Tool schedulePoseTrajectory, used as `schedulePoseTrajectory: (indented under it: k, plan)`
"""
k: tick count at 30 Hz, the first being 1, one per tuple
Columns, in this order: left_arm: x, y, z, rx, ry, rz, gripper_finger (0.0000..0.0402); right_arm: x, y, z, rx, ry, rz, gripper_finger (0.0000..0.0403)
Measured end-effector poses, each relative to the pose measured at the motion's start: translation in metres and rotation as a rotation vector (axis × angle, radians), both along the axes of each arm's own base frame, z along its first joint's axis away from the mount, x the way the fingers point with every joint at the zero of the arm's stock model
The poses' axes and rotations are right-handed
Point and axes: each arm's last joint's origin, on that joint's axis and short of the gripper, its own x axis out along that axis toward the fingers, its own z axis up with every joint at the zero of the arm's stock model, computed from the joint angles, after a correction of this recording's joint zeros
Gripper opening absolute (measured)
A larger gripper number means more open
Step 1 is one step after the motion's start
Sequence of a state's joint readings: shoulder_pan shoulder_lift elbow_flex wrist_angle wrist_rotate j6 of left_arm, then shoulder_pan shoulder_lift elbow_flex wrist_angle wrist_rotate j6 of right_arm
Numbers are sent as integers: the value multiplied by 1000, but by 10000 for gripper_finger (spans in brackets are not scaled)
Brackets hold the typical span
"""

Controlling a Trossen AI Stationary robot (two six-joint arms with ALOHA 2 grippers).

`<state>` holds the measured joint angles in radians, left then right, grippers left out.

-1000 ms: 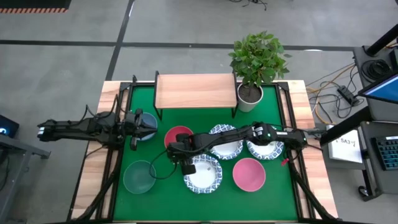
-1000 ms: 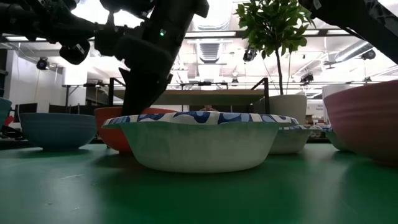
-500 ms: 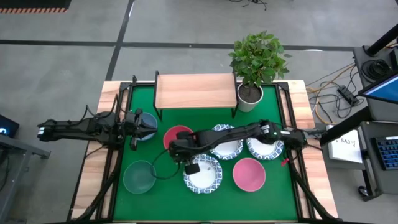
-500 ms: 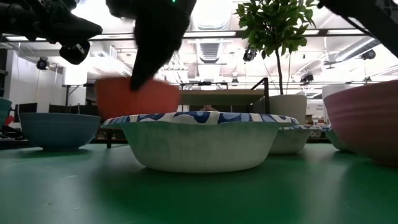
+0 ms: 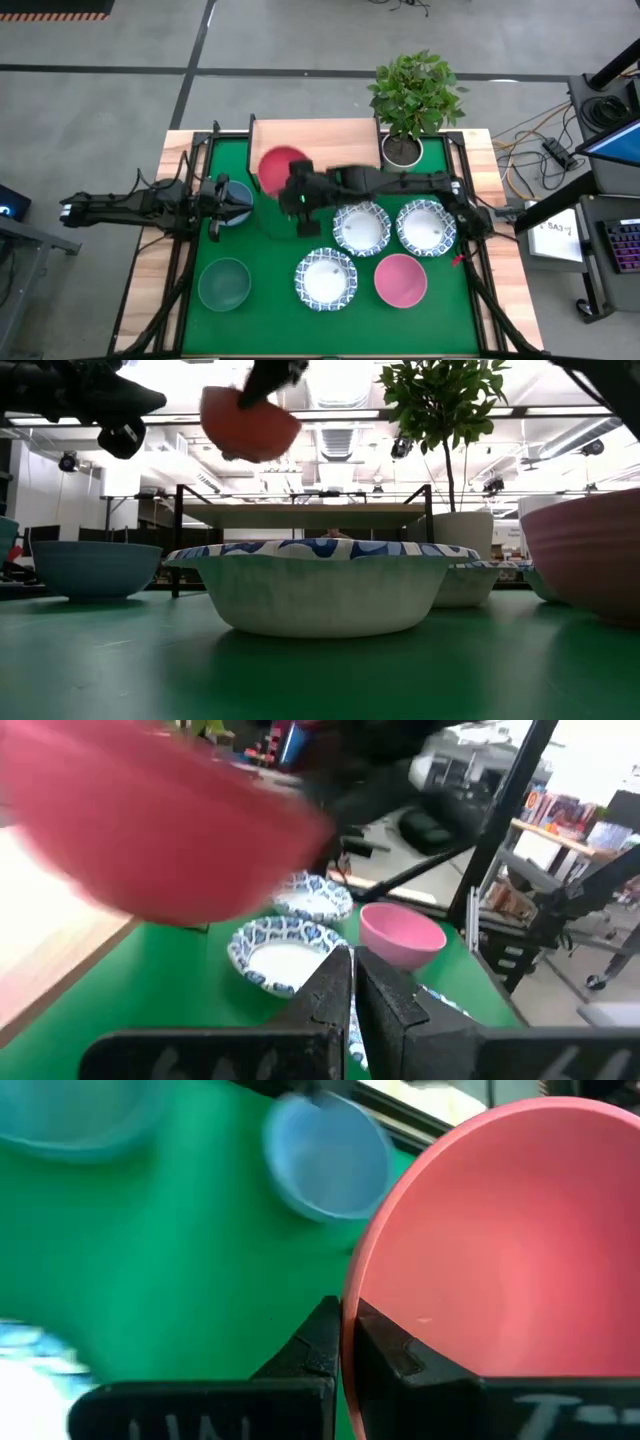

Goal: Place and stack bowls onto a shelf
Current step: Put the orange bowl on the shelf, then put the top left white patterned bowl on the shelf

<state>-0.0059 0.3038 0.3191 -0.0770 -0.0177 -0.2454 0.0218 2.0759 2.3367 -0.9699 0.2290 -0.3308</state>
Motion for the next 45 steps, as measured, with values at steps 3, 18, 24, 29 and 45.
schedulePoseTrajectory:
  k: [3,18,24,29,45]
  plan:
    - [0,0,5,-19,-54,1,0,4,-40,-5,-17,-3,-66,9]
    - [-2,0,12,-52,-120,-1,0,14,-134,-31,82,-67,-159,21]
    - [-2,0,12,-52,-120,-2,0,15,-133,-29,79,-85,-156,76]
    - [-2,0,11,-52,-119,-2,0,15,-134,-28,78,-90,-158,117]
    - [-1,0,10,-131,-109,-2,0,-7,-81,1,113,-7,-49,135]
